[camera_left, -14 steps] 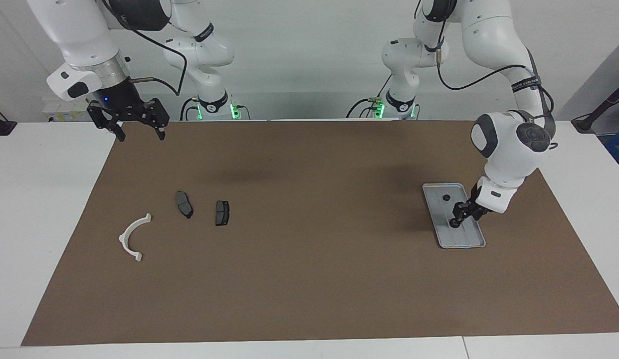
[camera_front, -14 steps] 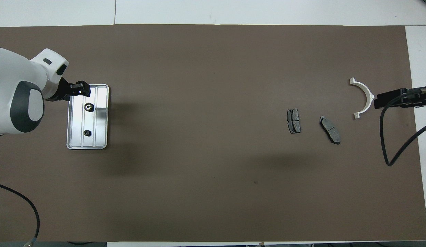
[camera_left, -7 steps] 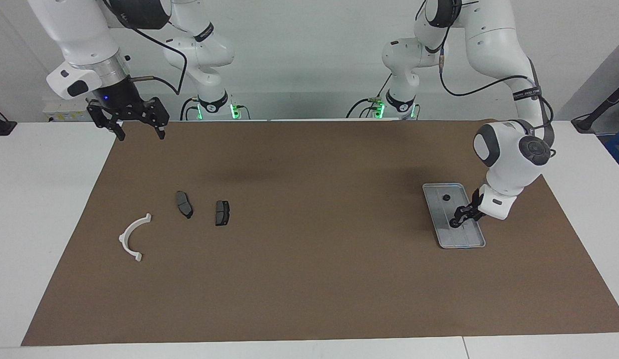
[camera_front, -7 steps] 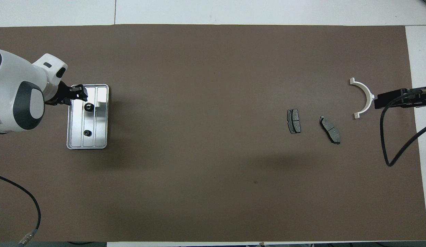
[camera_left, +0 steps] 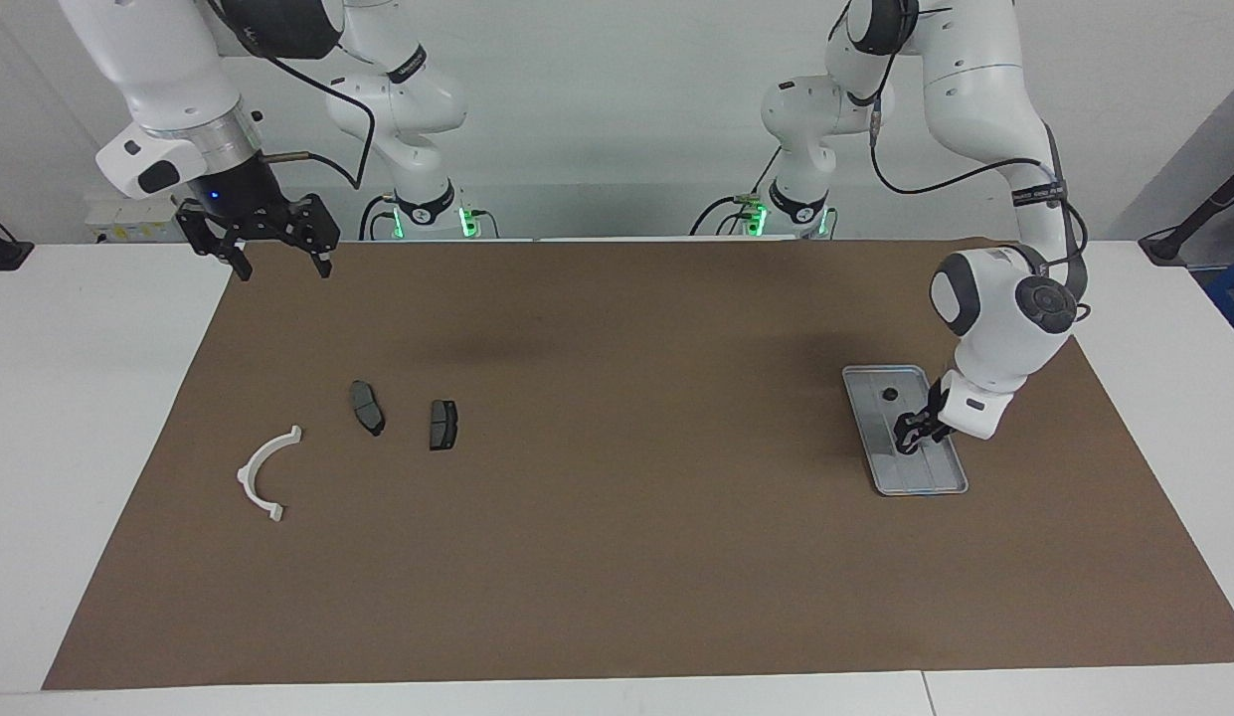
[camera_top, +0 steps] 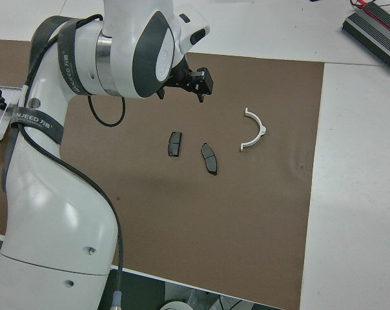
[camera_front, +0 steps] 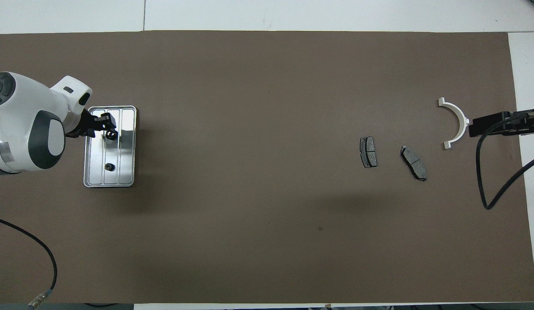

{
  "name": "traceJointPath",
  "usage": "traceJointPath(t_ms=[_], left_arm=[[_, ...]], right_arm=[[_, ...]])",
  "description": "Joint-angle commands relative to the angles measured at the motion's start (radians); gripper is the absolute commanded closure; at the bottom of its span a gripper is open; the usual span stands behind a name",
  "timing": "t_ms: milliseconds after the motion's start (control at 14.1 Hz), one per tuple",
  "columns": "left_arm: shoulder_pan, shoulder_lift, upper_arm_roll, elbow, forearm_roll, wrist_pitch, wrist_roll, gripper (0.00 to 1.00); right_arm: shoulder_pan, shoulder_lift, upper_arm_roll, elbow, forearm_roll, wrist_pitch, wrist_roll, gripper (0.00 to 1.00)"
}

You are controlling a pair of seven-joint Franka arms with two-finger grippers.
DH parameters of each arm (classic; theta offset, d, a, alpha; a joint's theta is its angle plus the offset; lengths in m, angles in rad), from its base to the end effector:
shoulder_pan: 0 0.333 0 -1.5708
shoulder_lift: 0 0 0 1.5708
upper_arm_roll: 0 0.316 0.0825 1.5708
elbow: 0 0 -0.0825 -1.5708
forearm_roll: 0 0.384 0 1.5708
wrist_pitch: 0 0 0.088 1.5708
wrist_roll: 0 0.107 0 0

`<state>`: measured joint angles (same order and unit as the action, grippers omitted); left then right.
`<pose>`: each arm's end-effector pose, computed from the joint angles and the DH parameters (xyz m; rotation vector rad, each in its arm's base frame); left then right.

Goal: Place bearing gear from tray to pile
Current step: 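Lift the black bearing off the tray with the left gripper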

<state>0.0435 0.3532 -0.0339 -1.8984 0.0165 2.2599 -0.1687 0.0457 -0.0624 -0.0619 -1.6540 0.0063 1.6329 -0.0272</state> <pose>0.6259 0.0076 0.3172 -3.1298 -0.2667 -0.0135 0.5406 -0.0092 0.6247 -3.1316 -0.0169 -0.0648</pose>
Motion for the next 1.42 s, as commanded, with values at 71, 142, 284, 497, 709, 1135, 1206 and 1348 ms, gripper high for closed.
traceJointPath(t_ms=[71,142,284,497,709,1135,1206,1348], left_arm=[[-0.008,-0.008,0.005,-0.033,-0.006,0.038,-0.015,0.38],[-0.016,-0.010,0.005,-0.050,-0.006,0.061,-0.029,0.38],[-0.022,-0.010,0.005,-0.070,-0.006,0.087,-0.035,0.38],[-0.022,-0.010,0.005,-0.070,-0.006,0.089,-0.035,0.38],[-0.021,-0.010,0.005,-0.070,-0.006,0.089,-0.034,0.38],[-0.019,-0.008,0.005,-0.077,-0.006,0.092,-0.034,0.47],[-0.020,-0.007,0.005,-0.079,-0.006,0.095,-0.034,0.48],[-0.019,-0.007,0.005,-0.082,-0.006,0.099,-0.034,0.68]], right_arm=[[-0.006,-0.039,0.007,-0.052,0.015,0.009,-0.005,0.00],[-0.007,-0.040,0.007,-0.058,0.015,0.008,-0.003,0.00],[-0.007,-0.050,0.007,-0.073,0.015,0.012,0.003,0.00],[-0.006,-0.051,0.007,-0.075,0.015,0.015,0.001,0.00],[-0.004,-0.051,0.008,-0.076,0.015,0.016,0.003,0.00],[-0.004,-0.051,0.011,-0.076,0.015,0.018,0.003,0.00],[-0.004,-0.051,0.011,-0.075,0.015,0.016,0.003,0.00],[-0.004,-0.051,0.013,-0.076,0.015,0.018,0.001,0.00]])
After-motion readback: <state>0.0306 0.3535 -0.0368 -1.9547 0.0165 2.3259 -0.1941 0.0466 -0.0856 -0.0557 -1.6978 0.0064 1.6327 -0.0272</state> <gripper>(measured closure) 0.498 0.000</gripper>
